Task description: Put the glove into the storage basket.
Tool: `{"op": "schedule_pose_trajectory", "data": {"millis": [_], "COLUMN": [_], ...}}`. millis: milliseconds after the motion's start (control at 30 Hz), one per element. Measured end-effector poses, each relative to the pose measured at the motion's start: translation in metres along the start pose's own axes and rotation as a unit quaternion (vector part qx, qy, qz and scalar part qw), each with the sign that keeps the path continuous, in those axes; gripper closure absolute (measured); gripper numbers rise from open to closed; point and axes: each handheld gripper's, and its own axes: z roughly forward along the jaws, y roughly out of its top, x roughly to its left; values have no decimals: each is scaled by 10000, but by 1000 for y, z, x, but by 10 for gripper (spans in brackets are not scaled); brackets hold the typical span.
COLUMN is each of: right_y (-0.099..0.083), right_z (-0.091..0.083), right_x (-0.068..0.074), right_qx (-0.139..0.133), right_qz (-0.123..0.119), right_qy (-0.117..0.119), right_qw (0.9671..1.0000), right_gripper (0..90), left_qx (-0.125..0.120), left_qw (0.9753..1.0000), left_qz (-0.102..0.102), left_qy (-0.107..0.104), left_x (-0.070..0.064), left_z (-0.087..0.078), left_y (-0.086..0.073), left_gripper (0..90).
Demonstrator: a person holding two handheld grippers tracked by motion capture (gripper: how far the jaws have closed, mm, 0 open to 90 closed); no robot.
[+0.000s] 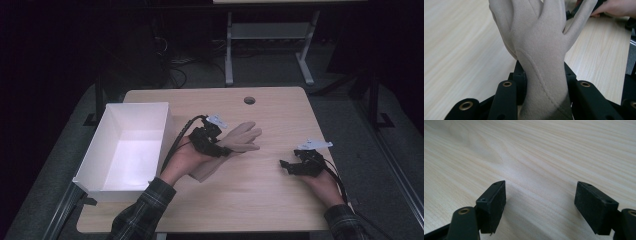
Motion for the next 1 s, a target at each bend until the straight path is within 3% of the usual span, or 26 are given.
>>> {"op": "schedule_pose_trajectory", "data": {"millis": [333,400,700,900,967,1000], "right_y": [0,0,0,0,0,0], "right_z": [0,0,0,0,0,0], "right_x": [0,0,0,0,0,0], "right_qx": [19,18,18,0,10,19], "right_qz": [32,31,34,5,19,34], "right_qy": [8,8,8,4,10,8], "right_qw": [10000,10000,10000,10000,10000,10000], "right_gripper": [251,251,251,251,251,251], "left_qx": [-240,-294,-485,-697,-702,-739], "left_qw": [9992,9985,9947,9883,9875,9852], "left_qz": [-166,-238,-577,-911,-949,-1046], "left_qy": [279,389,693,1001,1044,1138], "left_x": [14,21,37,52,55,59], "left_z": [-45,-60,-94,-123,-127,-134], "left_y": [2,-2,-23,-48,-51,-59], "left_gripper": [662,662,662,662,662,662]}}
